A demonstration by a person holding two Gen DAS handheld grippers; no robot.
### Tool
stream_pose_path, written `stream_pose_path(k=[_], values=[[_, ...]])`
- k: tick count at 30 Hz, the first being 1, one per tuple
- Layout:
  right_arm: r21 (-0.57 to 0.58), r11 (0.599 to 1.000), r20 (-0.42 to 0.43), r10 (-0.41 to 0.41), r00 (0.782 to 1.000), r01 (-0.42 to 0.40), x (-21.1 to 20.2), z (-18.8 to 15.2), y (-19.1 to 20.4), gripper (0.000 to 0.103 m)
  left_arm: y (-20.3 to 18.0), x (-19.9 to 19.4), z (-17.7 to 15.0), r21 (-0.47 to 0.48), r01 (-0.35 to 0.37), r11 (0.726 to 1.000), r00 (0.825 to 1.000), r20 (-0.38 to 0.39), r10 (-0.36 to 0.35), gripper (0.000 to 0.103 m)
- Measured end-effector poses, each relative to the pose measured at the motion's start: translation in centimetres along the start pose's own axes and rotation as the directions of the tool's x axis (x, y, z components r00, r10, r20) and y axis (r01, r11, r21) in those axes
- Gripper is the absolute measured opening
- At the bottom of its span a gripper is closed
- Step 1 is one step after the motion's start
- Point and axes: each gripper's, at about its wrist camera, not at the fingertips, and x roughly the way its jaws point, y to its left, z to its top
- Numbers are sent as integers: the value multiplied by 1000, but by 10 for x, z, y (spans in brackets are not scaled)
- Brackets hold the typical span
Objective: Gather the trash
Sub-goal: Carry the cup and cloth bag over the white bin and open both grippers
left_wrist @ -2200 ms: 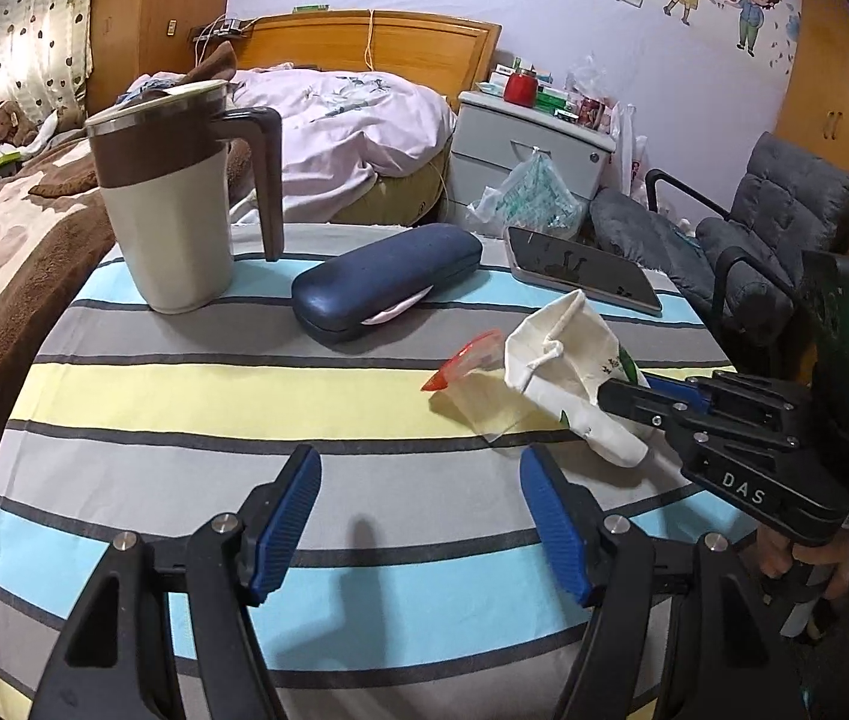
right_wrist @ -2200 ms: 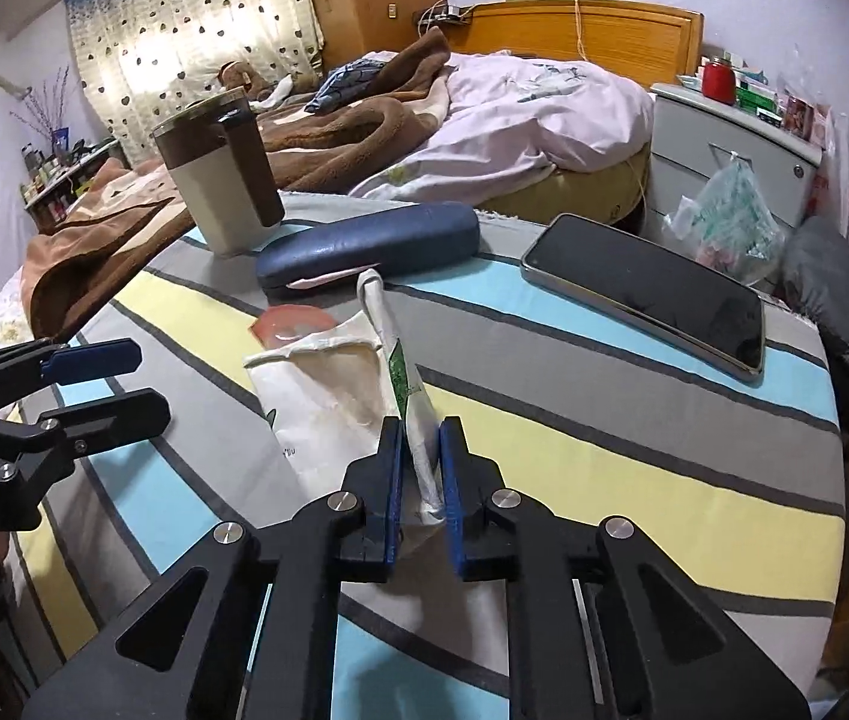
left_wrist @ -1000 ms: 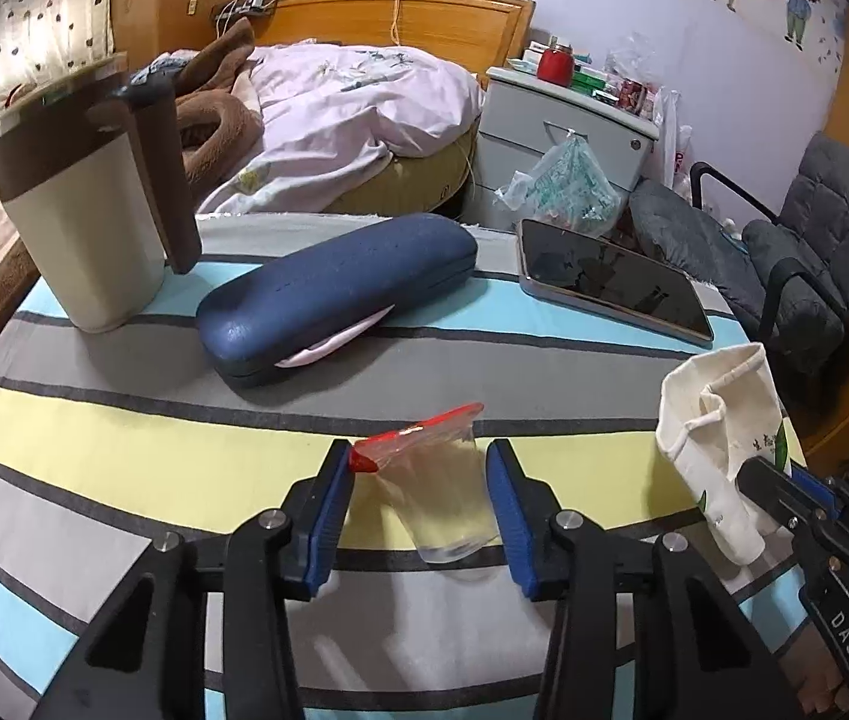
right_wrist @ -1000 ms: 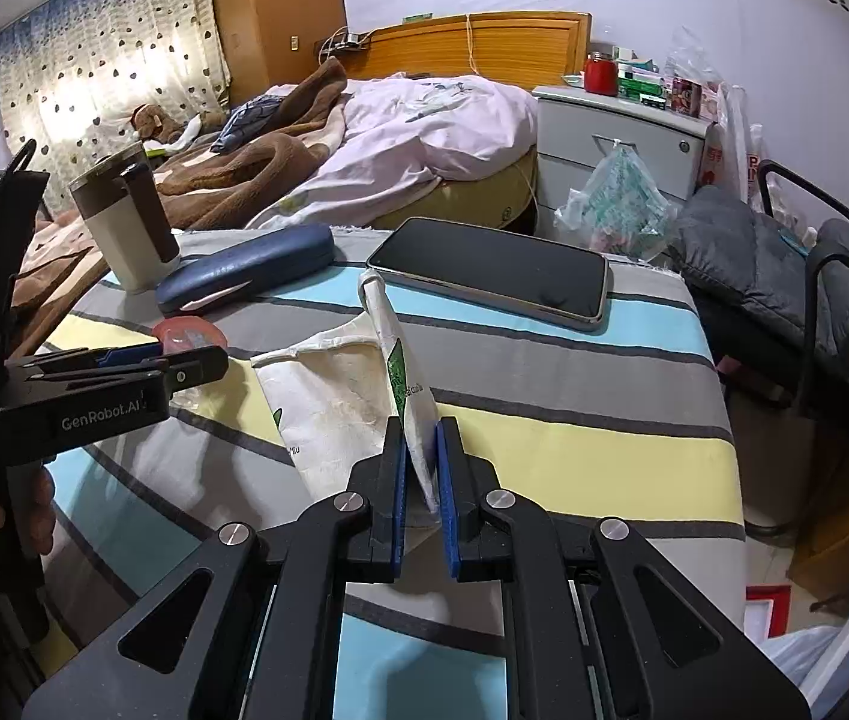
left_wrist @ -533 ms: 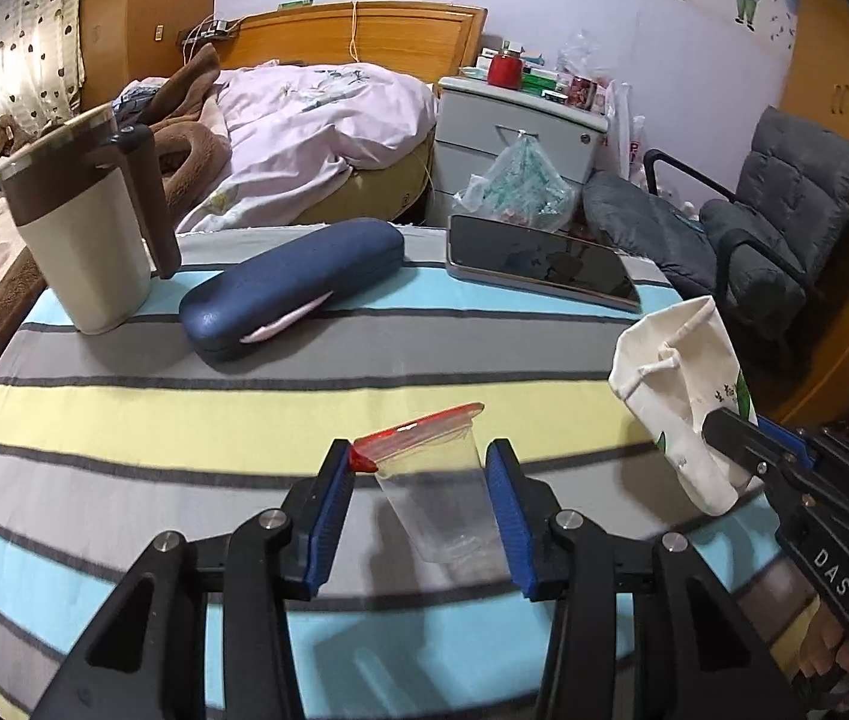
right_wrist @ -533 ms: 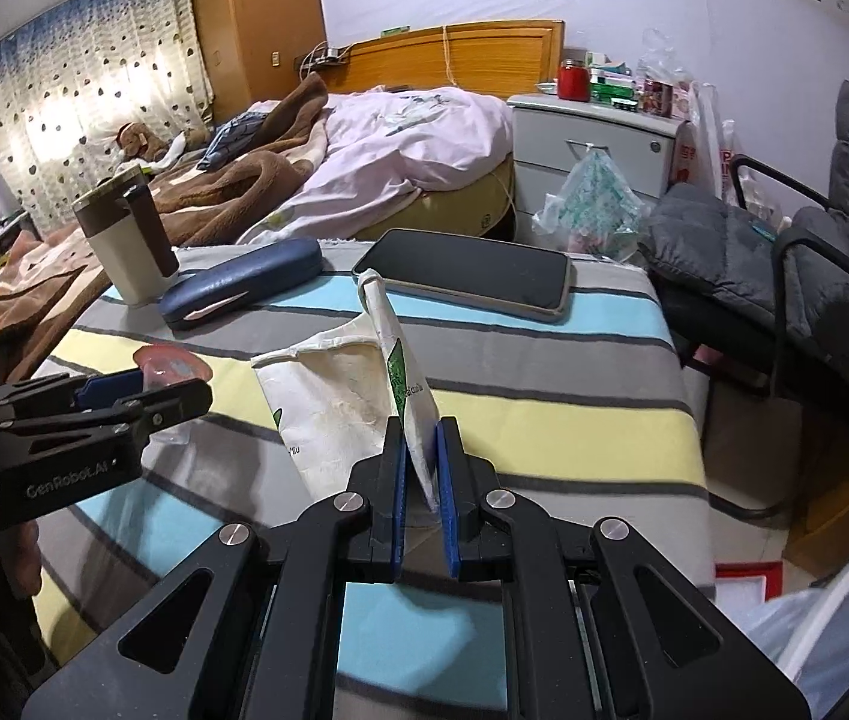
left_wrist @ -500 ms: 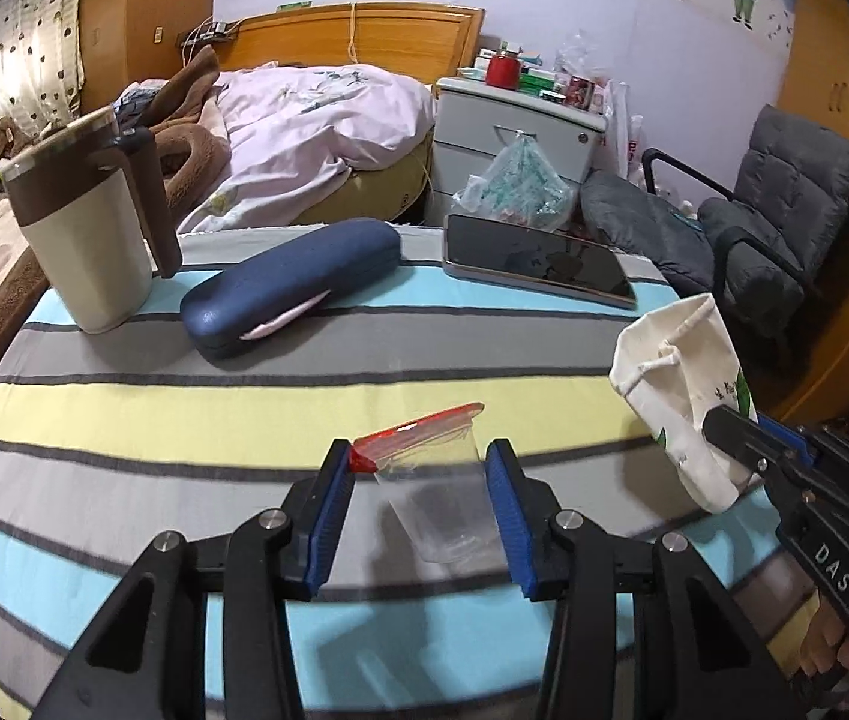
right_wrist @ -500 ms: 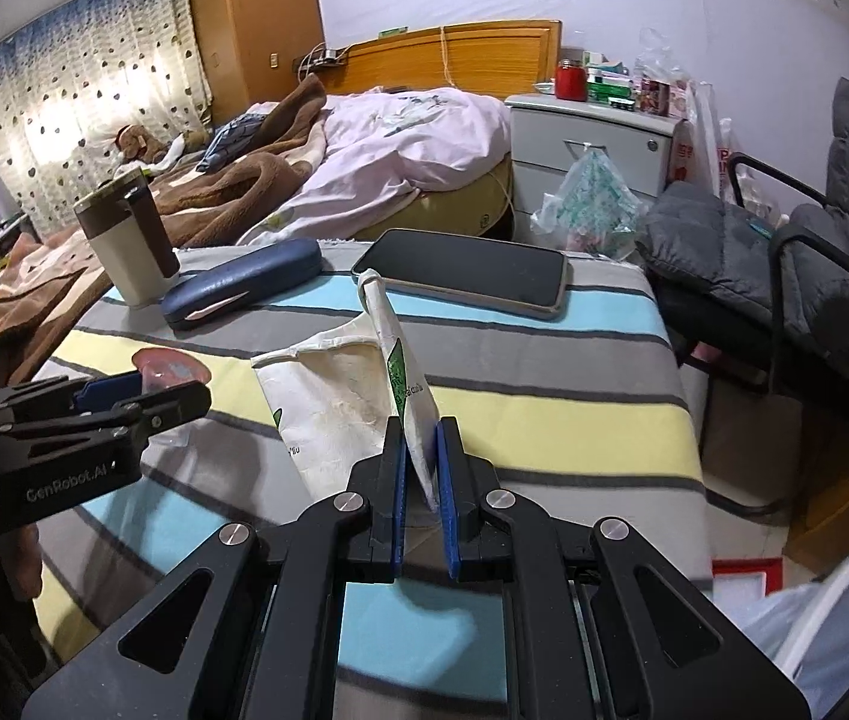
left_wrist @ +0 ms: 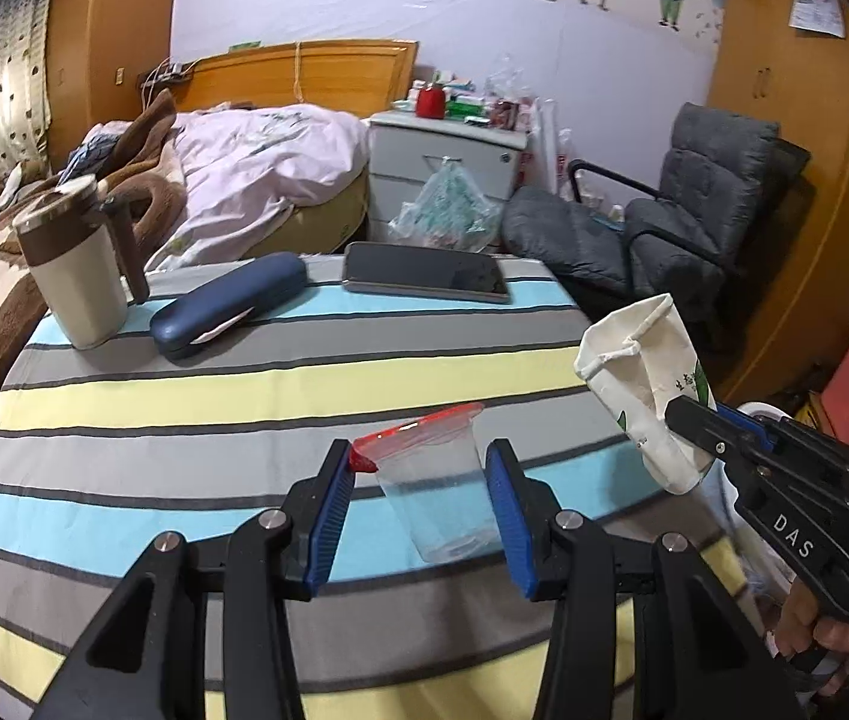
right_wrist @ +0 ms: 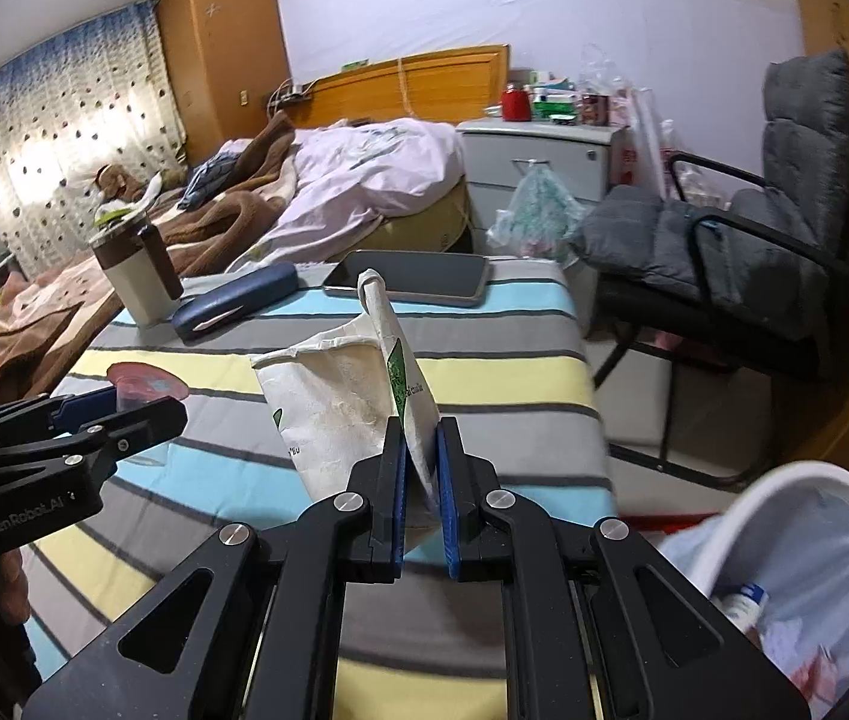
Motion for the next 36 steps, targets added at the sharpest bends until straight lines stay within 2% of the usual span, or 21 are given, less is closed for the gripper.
stream_pose_path(k=[10,18,27,36], values=[[58,996,47,-65,997,62,-37,-13,-24,12,-48,-25,-7,61,66,996,997,32,-68,47],[120,984,82,-144,986,133,-69,-27,-50,12,-89,-38,-13,117,124,985,990,47,-130,47],[199,954,92,-246,965,224,-100,-46,-86,12,-145,-42,-21,187,212,959,974,33,-222,47],[254,916,60,-335,940,310,-118,-65,-115,12,-199,-36,-27,249,288,925,955,-8,-295,47]])
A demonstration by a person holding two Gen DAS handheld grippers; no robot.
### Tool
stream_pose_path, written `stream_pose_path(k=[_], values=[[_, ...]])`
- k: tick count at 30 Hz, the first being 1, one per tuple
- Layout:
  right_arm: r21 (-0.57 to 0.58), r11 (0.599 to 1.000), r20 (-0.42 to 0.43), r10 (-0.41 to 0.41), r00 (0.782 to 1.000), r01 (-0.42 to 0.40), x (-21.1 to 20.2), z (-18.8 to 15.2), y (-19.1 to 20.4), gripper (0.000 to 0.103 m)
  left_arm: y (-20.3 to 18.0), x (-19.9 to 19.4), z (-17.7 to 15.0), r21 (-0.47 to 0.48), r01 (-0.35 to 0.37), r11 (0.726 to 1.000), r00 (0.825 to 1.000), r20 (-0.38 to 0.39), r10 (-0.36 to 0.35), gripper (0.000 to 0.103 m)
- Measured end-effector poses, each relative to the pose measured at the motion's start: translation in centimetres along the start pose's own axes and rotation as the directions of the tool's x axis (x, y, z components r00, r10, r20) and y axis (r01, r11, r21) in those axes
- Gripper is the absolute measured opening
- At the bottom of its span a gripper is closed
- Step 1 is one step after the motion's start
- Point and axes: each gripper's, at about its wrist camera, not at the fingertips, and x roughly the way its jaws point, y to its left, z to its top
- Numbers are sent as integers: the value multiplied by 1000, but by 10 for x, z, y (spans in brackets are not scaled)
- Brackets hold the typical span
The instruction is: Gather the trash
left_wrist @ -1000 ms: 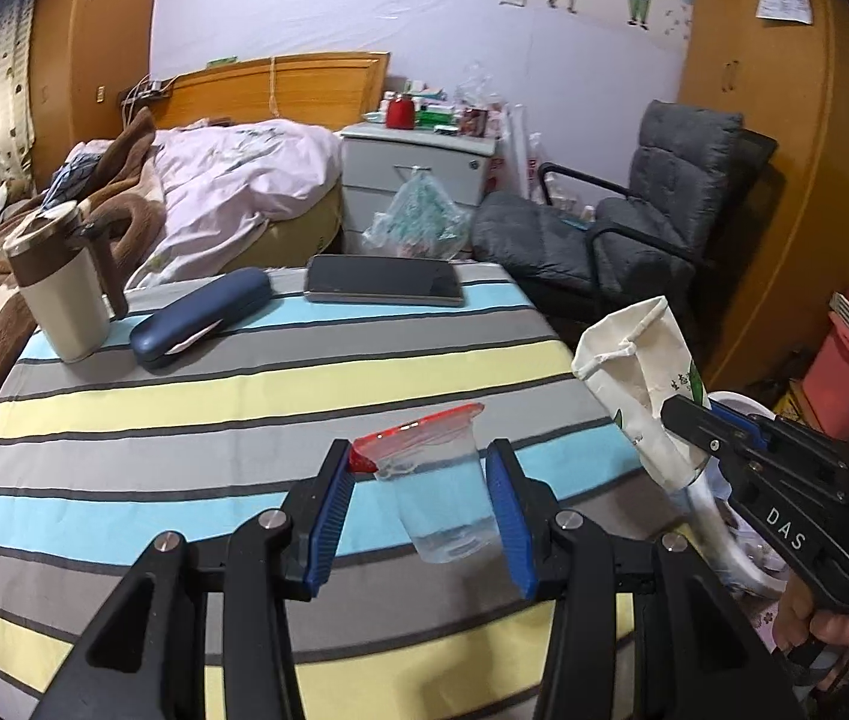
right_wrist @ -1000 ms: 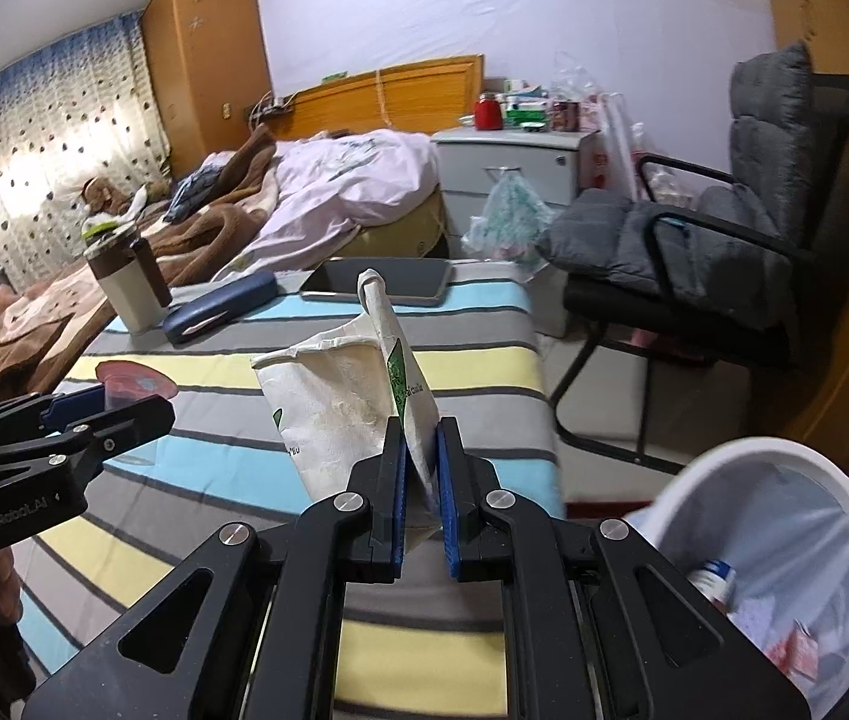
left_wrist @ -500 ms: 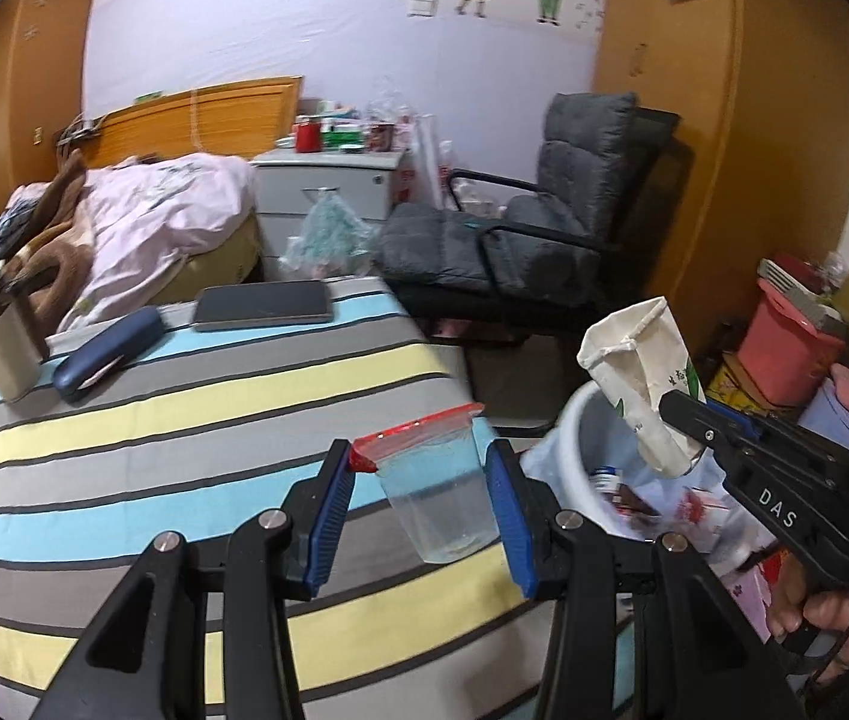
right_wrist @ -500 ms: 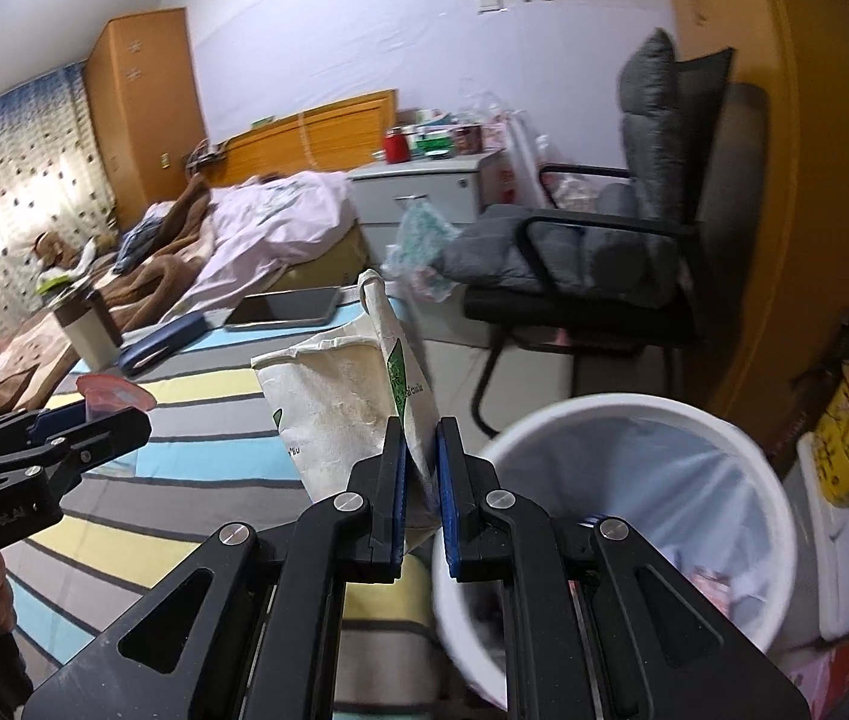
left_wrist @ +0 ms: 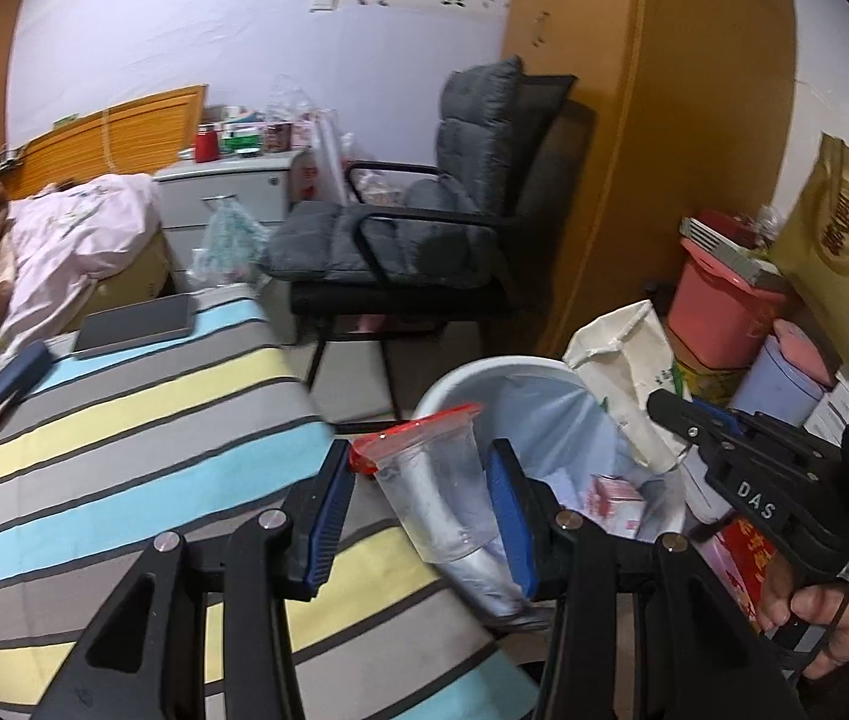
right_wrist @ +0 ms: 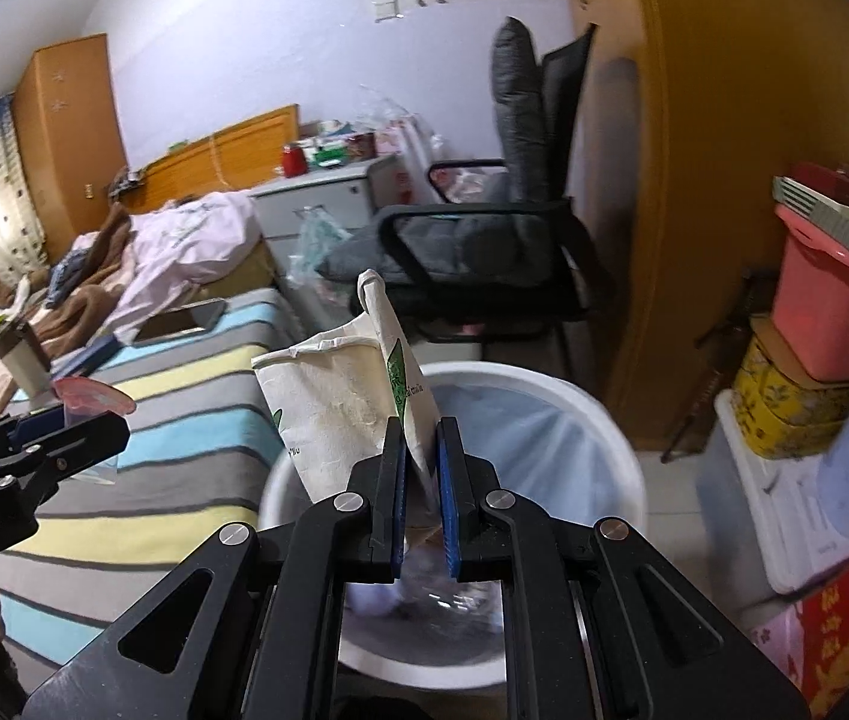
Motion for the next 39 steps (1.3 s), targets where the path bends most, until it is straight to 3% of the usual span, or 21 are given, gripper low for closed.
stream_pose_path(k=[9,15,19,21,26,30,39], values=[[36,996,-62,-82,995,84,8,-11,-33,12,-39,39,-5,37,82,996,994,-80,-79,47],[11,990,-111,-137,984,139,21,-16,-44,12,-52,62,-12,44,94,995,987,-132,-88,48],[22,993,-146,-115,983,119,26,-19,-48,15,-55,68,-16,38,99,994,984,-154,-92,49],[32,991,-149,-122,981,128,26,-20,-50,18,-57,68,-16,54,83,995,986,-152,-74,55],[45,991,-140,-118,983,126,23,-19,-53,43,-57,64,-16,48,85,995,987,-143,-77,56],[40,992,-115,-117,986,122,16,-19,-49,45,-53,55,-17,34,79,996,990,-124,-74,61],[6,994,-45,-106,993,107,-9,-22,-28,45,-44,23,-27,38,-13,999,999,-44,14,66]])
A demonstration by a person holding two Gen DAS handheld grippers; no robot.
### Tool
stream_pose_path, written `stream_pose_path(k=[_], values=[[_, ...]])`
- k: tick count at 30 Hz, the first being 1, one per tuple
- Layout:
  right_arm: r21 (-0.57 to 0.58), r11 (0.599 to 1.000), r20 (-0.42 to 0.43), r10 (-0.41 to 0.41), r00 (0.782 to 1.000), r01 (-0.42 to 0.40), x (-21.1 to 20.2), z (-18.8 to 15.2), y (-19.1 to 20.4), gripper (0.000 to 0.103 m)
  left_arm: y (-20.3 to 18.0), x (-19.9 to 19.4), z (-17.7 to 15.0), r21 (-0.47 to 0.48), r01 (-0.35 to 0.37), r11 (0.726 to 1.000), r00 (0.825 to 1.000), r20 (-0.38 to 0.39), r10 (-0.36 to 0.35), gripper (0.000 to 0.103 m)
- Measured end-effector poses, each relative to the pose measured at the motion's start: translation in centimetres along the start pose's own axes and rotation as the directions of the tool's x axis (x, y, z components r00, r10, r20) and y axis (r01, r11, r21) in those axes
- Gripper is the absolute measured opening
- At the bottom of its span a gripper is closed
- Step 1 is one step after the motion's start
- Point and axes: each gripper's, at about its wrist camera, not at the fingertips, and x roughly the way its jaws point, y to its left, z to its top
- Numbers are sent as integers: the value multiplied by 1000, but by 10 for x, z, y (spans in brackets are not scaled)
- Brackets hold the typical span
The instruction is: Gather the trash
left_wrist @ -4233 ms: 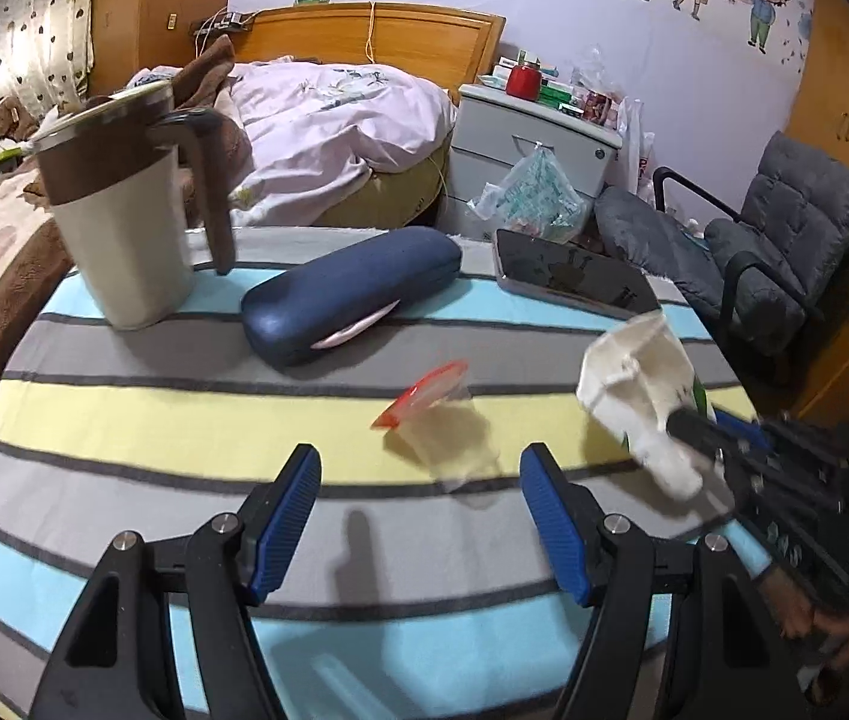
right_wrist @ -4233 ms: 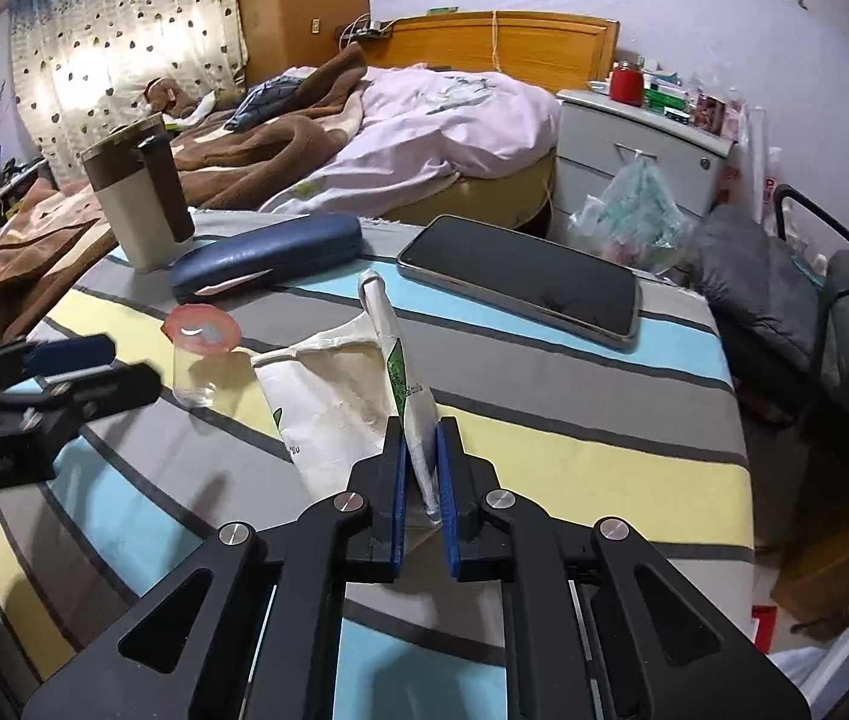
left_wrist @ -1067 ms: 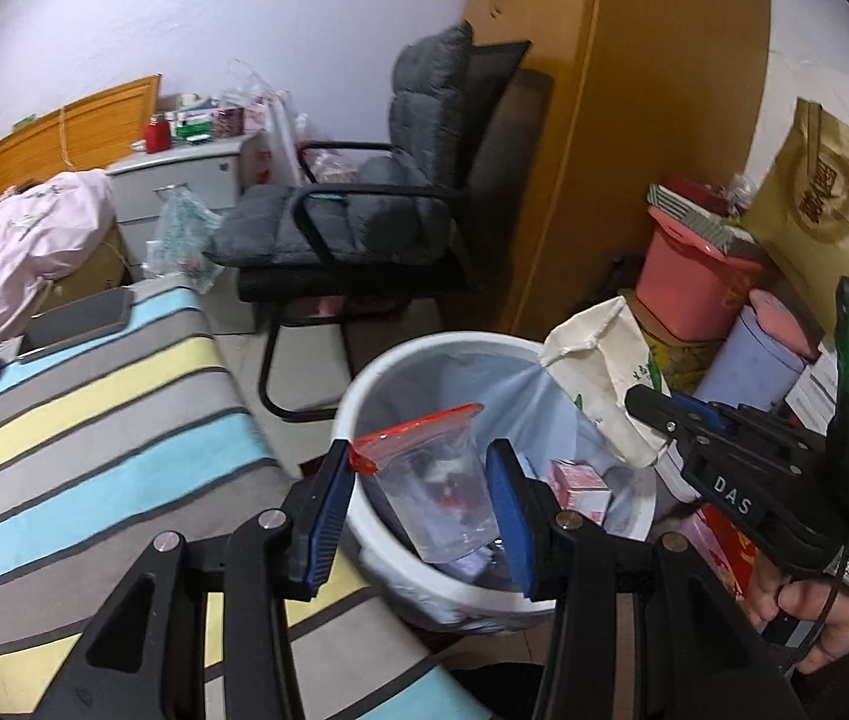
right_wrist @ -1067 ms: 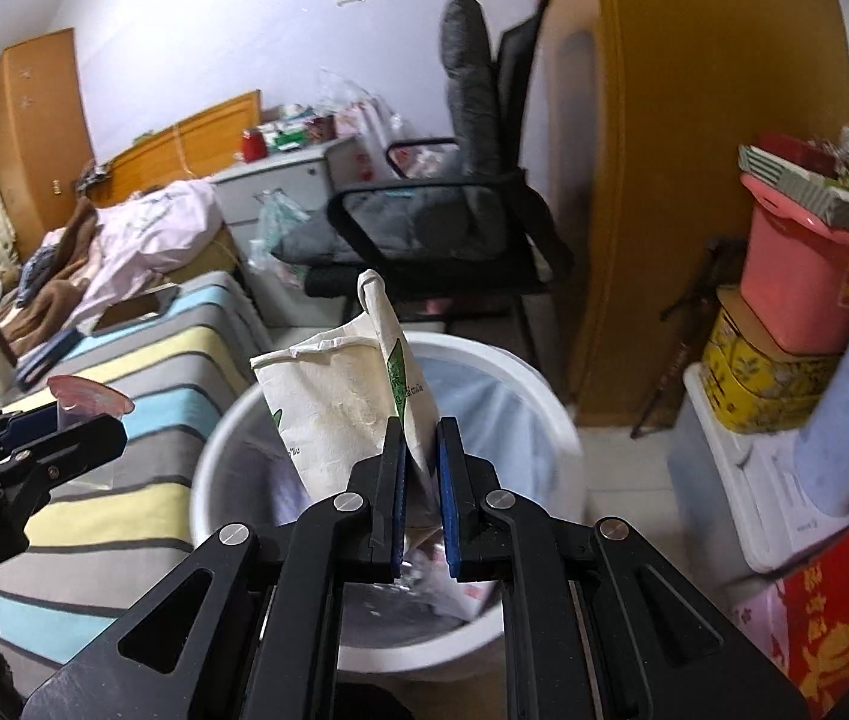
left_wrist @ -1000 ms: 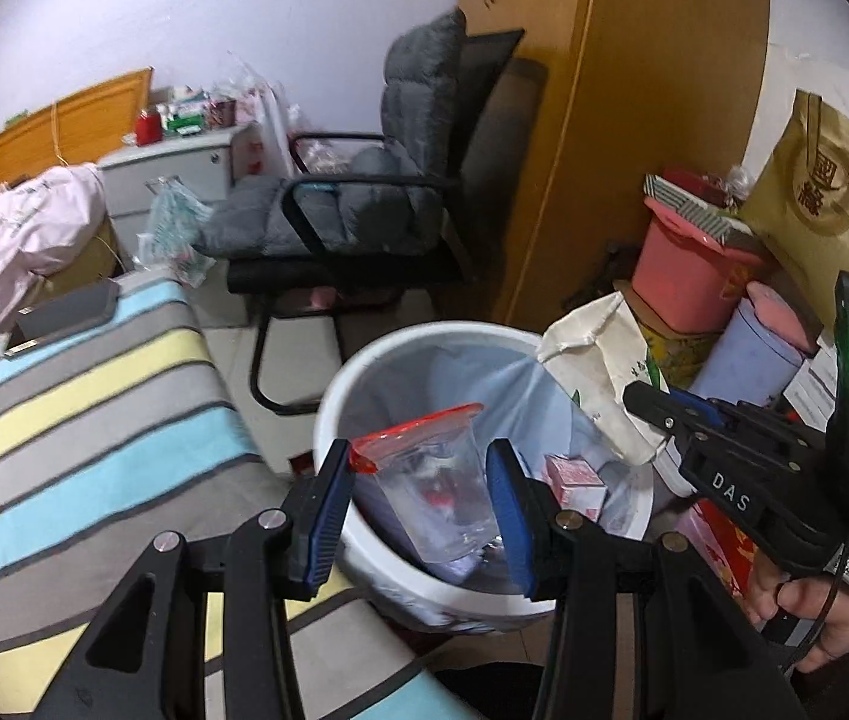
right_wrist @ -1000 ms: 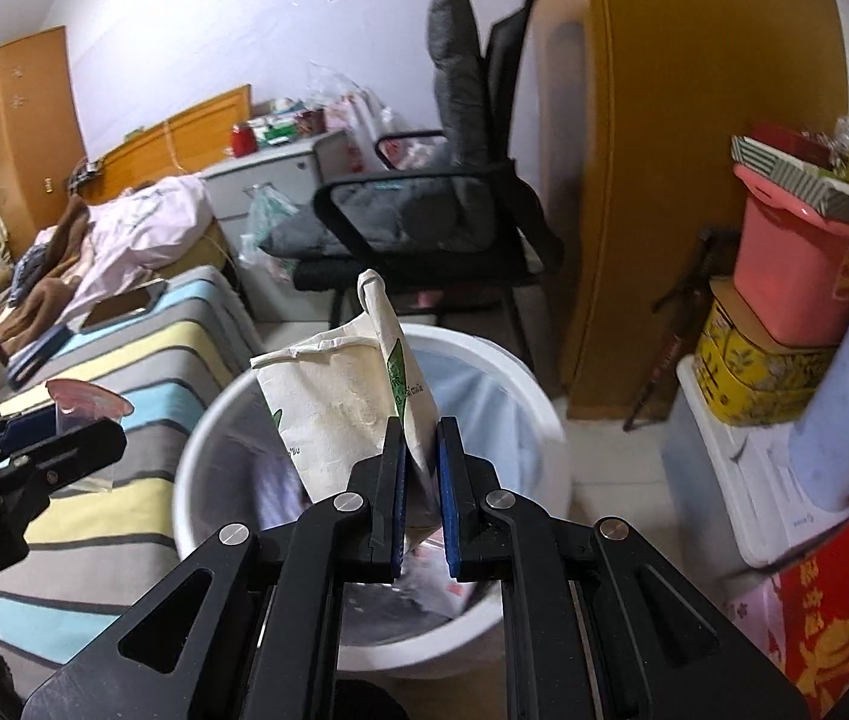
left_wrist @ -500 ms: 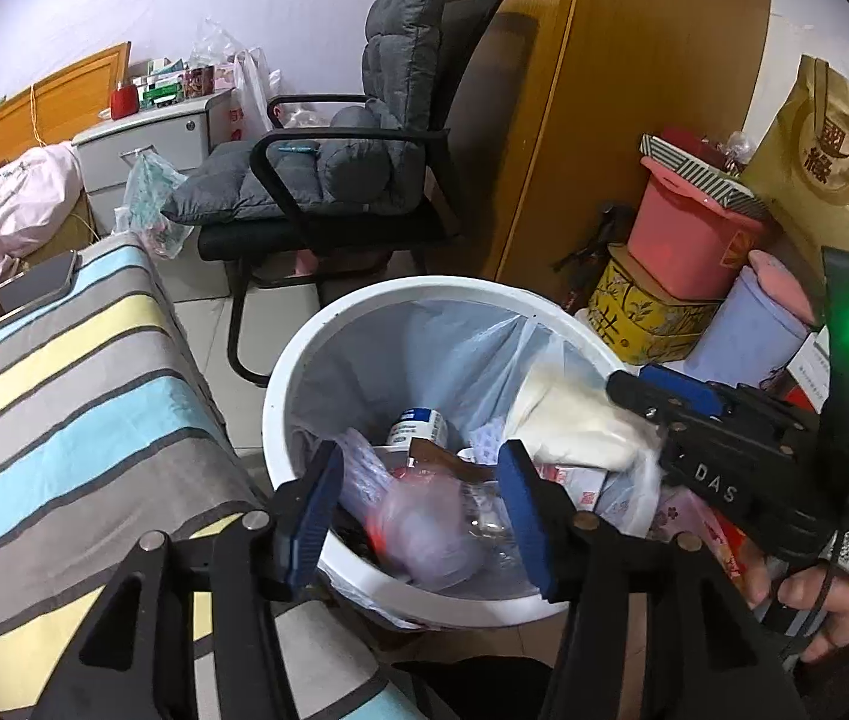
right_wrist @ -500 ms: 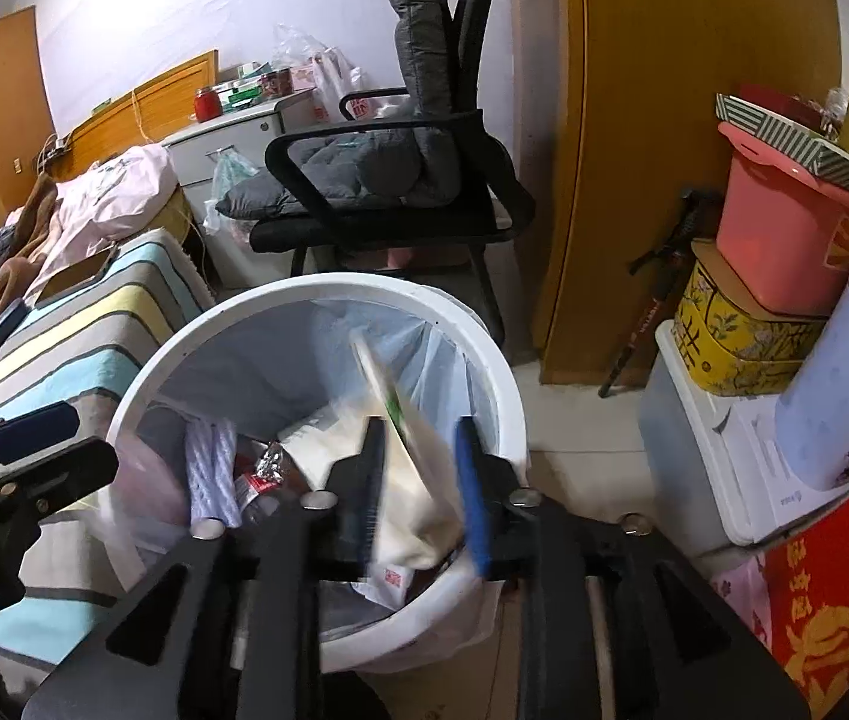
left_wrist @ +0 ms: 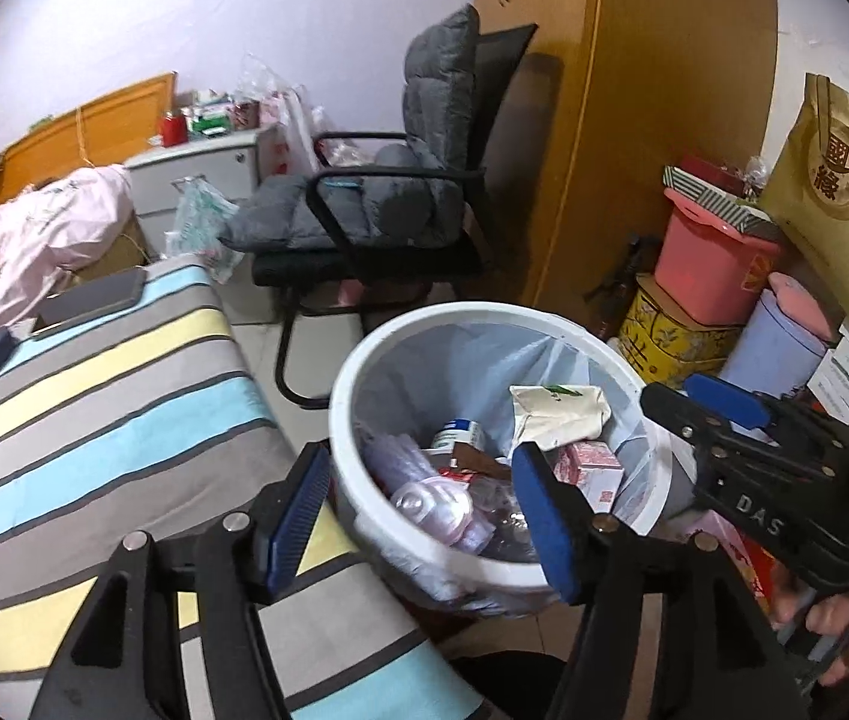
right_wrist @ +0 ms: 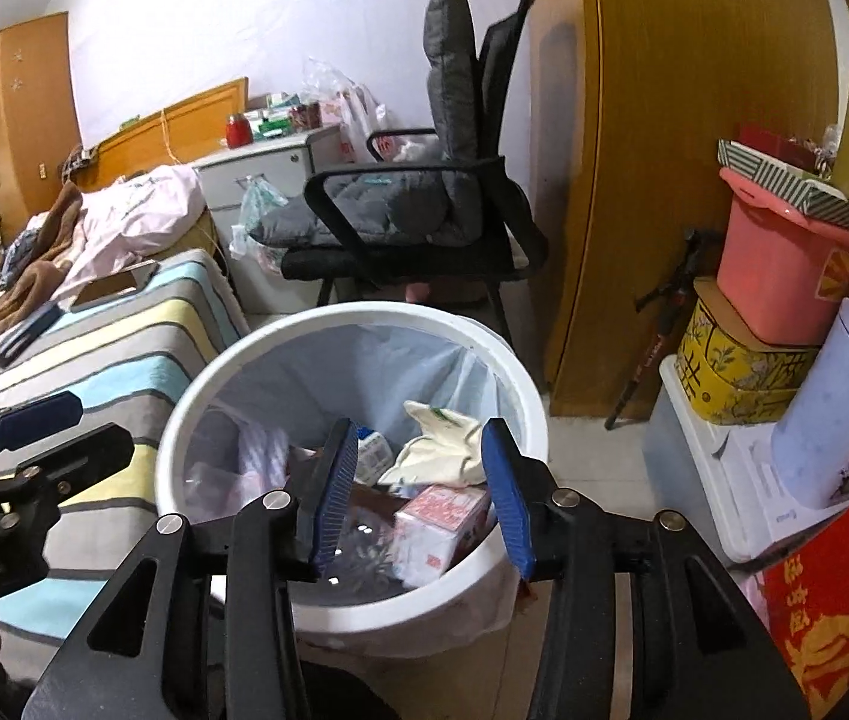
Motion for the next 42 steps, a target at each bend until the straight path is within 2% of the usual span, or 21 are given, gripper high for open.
stream_pose_path(k=[9,18,23,26,28,31,34,42], values=[[-6,1000,62,26,998,-25,-31,-13,20,45,6,-35,-20,-1,-65,998,996,57,65,68],[-2,1000,135,-13,991,13,-57,-29,33,46,14,-64,-41,-40,-135,990,984,110,138,68],[-4,1000,145,-7,989,7,-61,-36,39,46,16,-75,-47,-58,-143,988,980,132,149,72],[-10,1000,141,-3,990,5,-61,-38,43,46,17,-80,-50,-68,-137,988,980,139,146,72],[-11,1000,144,-4,990,6,-63,-40,45,46,16,-81,-51,-59,-159,986,976,141,166,72],[-9,1000,154,-5,988,7,-67,-42,46,46,18,-84,-53,-73,-128,989,980,147,138,72],[-6,1000,159,-9,987,10,-68,-43,47,46,19,-85,-54,-78,-152,985,976,147,163,72],[-12,1000,157,-4,988,6,-71,-46,51,46,19,-89,-57,-84,-154,984,974,155,166,72]])
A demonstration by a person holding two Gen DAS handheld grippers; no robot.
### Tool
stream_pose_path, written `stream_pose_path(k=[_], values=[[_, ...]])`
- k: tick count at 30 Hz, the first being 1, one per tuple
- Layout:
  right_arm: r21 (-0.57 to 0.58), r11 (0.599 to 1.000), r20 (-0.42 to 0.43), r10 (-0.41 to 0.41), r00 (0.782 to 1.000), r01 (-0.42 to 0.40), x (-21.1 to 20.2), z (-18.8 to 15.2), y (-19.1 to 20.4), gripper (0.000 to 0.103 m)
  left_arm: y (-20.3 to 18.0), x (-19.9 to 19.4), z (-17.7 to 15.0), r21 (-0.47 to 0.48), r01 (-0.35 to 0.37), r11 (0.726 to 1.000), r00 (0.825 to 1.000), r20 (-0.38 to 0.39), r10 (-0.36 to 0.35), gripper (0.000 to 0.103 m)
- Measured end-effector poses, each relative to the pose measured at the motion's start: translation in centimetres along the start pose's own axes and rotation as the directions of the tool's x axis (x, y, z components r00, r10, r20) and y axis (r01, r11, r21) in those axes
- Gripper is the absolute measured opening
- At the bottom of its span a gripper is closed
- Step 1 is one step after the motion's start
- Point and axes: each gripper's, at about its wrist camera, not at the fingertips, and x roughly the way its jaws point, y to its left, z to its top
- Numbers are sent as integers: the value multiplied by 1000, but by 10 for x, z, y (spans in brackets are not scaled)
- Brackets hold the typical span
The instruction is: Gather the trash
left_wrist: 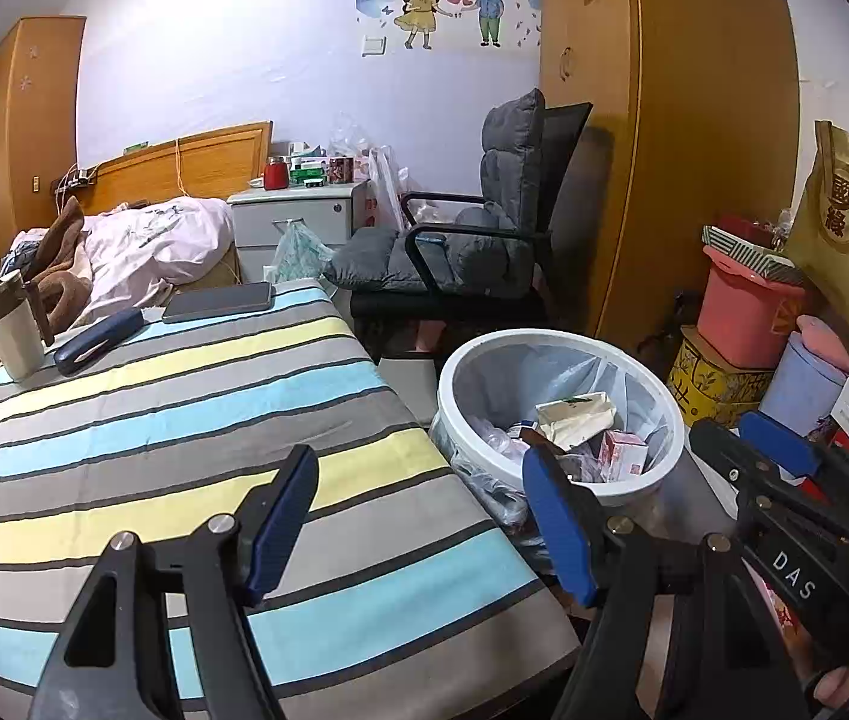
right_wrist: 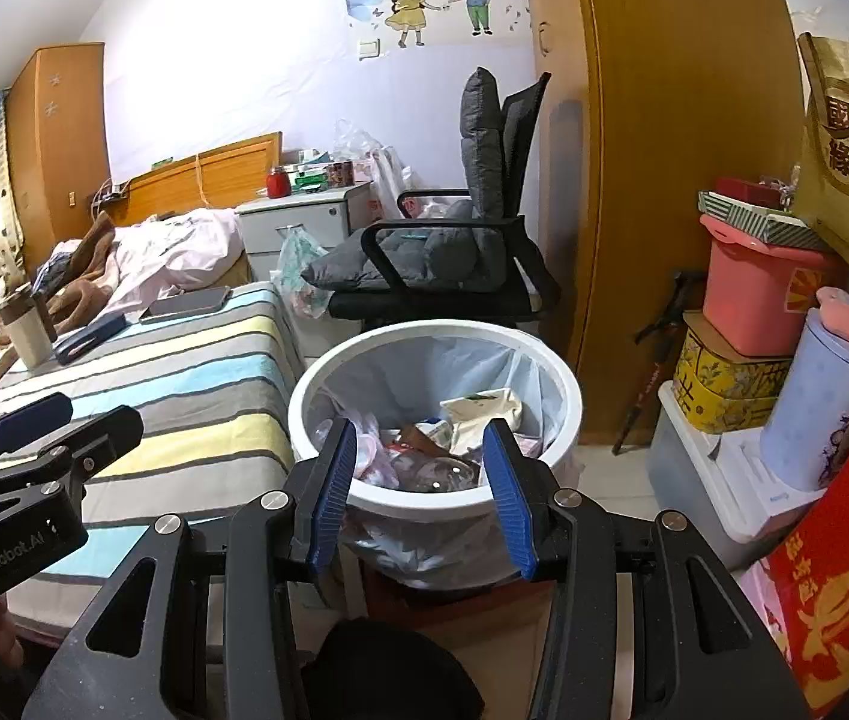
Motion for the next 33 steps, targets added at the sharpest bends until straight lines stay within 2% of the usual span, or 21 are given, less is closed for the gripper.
stream_pose_path(k=[33], values=[[-5,1000,9,0,1000,0,-6,0,9,46,4,-7,2,-15,-29,999,1000,5,29,72]])
